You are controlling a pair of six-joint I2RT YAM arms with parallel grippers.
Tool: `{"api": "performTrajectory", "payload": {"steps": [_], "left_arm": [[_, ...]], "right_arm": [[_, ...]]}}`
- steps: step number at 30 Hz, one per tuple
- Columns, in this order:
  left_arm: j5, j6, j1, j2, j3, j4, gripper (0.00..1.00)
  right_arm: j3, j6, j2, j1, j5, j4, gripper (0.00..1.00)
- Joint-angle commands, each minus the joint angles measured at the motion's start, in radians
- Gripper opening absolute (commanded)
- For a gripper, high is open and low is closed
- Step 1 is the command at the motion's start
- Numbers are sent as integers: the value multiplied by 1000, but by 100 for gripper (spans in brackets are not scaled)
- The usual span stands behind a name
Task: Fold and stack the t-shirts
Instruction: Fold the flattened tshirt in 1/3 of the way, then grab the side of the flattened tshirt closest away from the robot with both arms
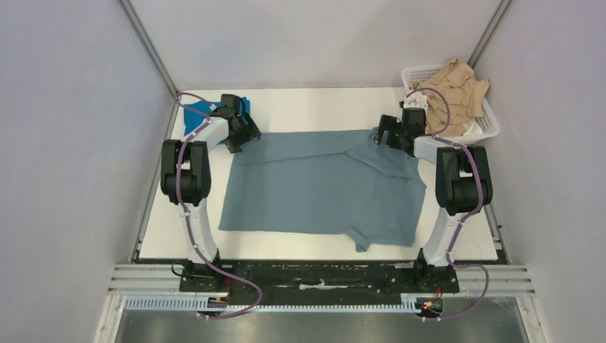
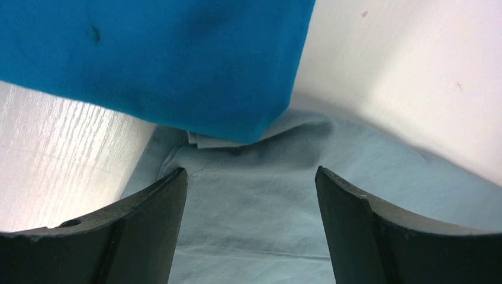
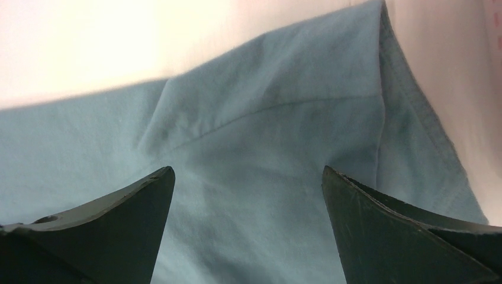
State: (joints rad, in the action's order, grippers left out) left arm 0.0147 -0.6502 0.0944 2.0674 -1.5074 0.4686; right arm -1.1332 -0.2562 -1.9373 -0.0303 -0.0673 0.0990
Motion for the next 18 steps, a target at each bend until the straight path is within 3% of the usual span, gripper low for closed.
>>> {"api": "performTrajectory", "payload": {"steps": [1,4,11,18], "left_arm": [[1,-1,33,-138,3,24,86],[30,8,76,-266,85,52,86],[125,-30,219,-611,445,20,86],[158,-103,309,-876,748,-22,86]], "right_arm": [[2,77,138,-32,32,-146,98],[54,72,230,-69,131,-277,98],[323,5,536,-225,371,-454,98],[615,-176,921,-470,399,-643,98]]}}
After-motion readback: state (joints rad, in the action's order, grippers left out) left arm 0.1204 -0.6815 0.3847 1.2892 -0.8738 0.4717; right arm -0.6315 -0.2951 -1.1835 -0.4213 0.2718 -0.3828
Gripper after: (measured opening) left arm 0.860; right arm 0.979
